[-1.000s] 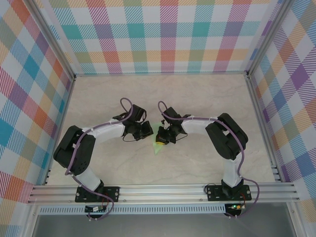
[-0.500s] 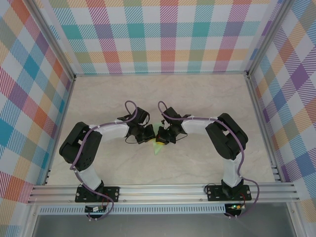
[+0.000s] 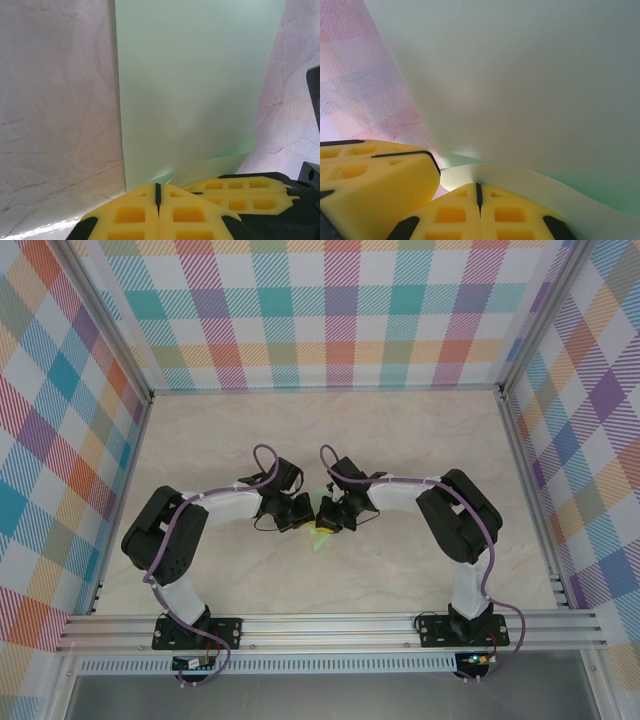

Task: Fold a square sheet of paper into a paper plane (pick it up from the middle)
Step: Third fold the triangle at the center of the table.

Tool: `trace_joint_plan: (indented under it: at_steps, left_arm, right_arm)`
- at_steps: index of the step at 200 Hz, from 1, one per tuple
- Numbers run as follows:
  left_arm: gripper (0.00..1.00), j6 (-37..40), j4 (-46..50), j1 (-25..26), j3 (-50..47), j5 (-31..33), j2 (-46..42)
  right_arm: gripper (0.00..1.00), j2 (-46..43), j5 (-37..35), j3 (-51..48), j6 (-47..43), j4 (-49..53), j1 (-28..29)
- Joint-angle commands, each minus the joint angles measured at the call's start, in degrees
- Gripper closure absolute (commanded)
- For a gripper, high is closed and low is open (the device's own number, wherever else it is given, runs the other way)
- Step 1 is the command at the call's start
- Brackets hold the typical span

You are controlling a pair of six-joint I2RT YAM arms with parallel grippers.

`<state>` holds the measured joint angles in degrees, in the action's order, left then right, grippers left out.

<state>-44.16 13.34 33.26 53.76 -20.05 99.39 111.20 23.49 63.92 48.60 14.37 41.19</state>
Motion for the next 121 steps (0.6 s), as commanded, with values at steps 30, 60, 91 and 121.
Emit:
trace_joint_plan:
  at_steps: [30, 60, 91, 121]
  left_arm:
    - [1.0, -0.4, 1.82, 0.93, -1.75, -0.07, 1.2]
    - [1.0, -0.27, 2.07, 0.94, -1.88, 0.4, 2.07]
    - [1.0, -0.18, 2.05, 0.92, -1.81, 1.11, 2.6]
    - [1.0, 0.3, 4.95, 0.98, -1.45, 2.64, 2.46]
  right_arm:
    - [1.0, 2.09, -3.27, -1.61, -0.18, 3.66, -0.41]
    - [1.0, 2.01, -3.27, -1.87, 0.06, 3.49, -0.41]
    - [1.0, 1.92, -2.66, -2.22, 0.25, 2.94, -0.5]
    - [1.0, 0.7, -0.61, -2.48, -0.08, 1.18, -0.67]
